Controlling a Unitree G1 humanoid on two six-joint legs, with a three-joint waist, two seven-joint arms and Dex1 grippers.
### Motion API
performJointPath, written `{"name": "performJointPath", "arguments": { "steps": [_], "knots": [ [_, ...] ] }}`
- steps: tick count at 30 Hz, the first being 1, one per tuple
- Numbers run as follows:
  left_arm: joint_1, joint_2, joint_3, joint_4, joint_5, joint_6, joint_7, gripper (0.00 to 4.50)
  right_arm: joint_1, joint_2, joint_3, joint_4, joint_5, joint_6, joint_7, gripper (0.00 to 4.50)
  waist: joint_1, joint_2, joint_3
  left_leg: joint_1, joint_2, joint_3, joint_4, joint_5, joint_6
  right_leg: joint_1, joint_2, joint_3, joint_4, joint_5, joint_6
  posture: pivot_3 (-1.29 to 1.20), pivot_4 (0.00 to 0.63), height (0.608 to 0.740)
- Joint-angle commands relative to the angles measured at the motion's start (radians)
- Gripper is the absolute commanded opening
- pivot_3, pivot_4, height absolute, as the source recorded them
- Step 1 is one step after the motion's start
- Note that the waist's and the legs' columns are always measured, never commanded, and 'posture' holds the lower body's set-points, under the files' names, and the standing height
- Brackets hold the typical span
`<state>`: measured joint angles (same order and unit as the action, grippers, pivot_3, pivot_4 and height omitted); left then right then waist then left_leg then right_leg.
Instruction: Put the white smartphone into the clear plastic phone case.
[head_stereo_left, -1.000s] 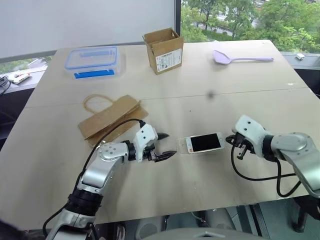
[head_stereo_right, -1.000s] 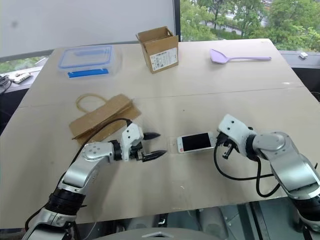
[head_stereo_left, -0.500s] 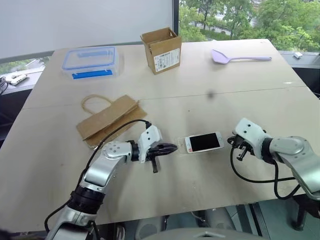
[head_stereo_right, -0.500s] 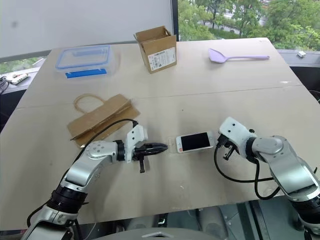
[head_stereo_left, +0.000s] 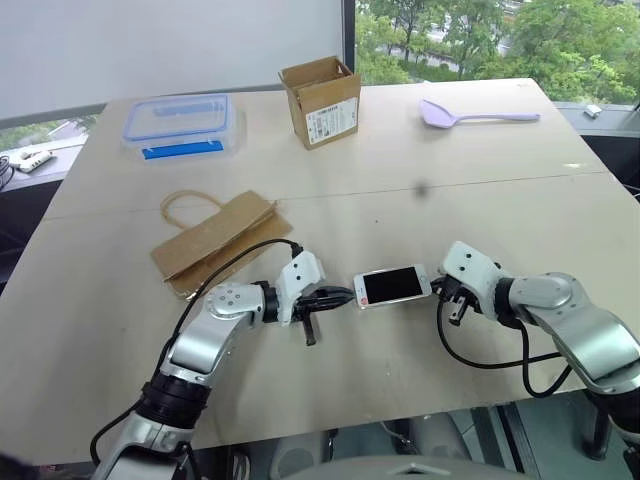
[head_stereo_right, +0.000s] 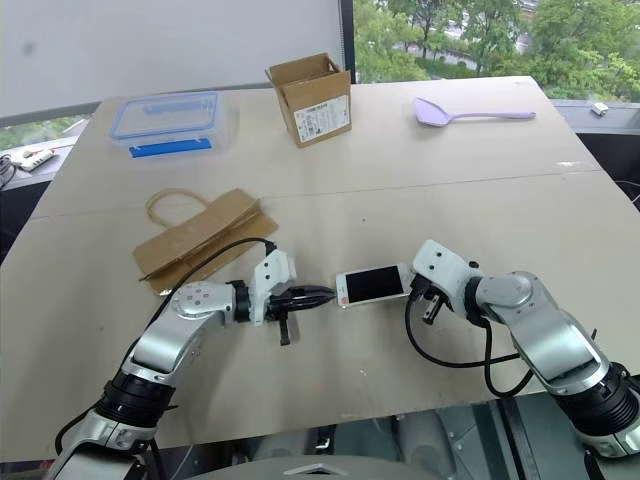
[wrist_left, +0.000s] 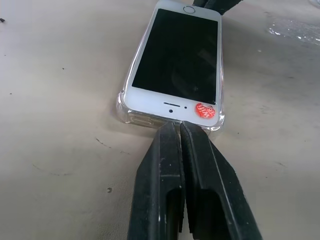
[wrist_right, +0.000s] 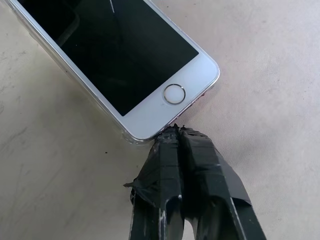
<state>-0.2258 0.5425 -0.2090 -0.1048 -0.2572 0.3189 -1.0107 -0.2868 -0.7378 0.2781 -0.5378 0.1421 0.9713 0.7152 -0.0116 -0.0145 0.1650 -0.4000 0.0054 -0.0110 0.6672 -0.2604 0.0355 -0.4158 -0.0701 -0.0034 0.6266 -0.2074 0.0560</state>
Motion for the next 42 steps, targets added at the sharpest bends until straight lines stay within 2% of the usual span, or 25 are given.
{"name": "performJointPath", "arguments": {
  "steps": [1,8,17,25,30,35,42],
  "knots": [
    [0.003,-0.013,-0.006,-0.001,0.003,-0.023,0.005,0.12,-0.028,0.025,0.047,-0.025,0.028,-0.048,0.036,0.0,-0.001,0.0,0.0,0.0,0.0,0.0,0.0,0.0,0.0,0.0,0.0,0.0,0.0,0.0,0.0,0.0,0.15,0.74],
    [-0.039,-0.039,0.018,0.089,0.035,-0.076,0.04,0.12,-0.072,0.125,0.109,0.048,-0.002,-0.08,0.009,0.0,-0.006,-0.001,-0.001,0.004,0.001,0.0,0.001,0.0,0.0,0.002,0.003,0.0,0.001,0.0,0.0,0.0,0.15,0.74],
    [-0.026,-0.038,0.039,0.082,0.042,-0.072,0.044,0.12,-0.061,0.148,0.144,0.069,-0.039,-0.114,0.031,0.0,-0.009,-0.001,-0.001,0.007,0.005,0.001,0.002,0.0,0.0,0.002,0.009,0.001,0.003,0.002,-0.003,0.0,0.15,0.74],
    [-0.01,0.009,0.133,0.032,-0.045,0.031,0.028,0.12,-0.03,0.07,0.041,0.032,-0.031,-0.098,0.045,0.0,-0.01,-0.001,-0.001,0.006,0.006,0.001,0.001,0.0,0.0,0.001,0.009,0.002,0.004,0.002,-0.003,0.0,0.15,0.74],
    [-0.032,0.017,0.151,-0.005,-0.09,0.11,0.043,0.12,-0.022,0.015,-0.031,-0.009,0.003,-0.081,0.057,0.0,0.0,0.0,0.0,0.001,0.005,0.001,0.001,0.0,0.0,-0.002,0.008,0.001,0.003,0.004,-0.005,0.0,0.15,0.74],
    [-0.049,-0.01,0.135,-0.054,-0.127,0.163,0.059,0.12,-0.055,0.033,-0.094,-0.048,0.082,-0.033,0.058,0.0,0.002,-0.001,0.001,-0.001,0.003,0.001,0.001,0.0,0.0,-0.002,0.005,0.001,-0.001,0.005,-0.002,0.0,0.15,0.74],
    [-0.072,-0.047,0.104,-0.064,-0.126,0.183,0.071,0.12,-0.097,0.072,-0.053,-0.04,0.106,-0.016,0.028,0.0,0.001,-0.001,0.001,-0.001,0.002,0.0,0.001,0.0,0.0,-0.001,0.006,0.001,0.0,0.004,-0.003,0.0,0.15,0.74]
  ]
}}
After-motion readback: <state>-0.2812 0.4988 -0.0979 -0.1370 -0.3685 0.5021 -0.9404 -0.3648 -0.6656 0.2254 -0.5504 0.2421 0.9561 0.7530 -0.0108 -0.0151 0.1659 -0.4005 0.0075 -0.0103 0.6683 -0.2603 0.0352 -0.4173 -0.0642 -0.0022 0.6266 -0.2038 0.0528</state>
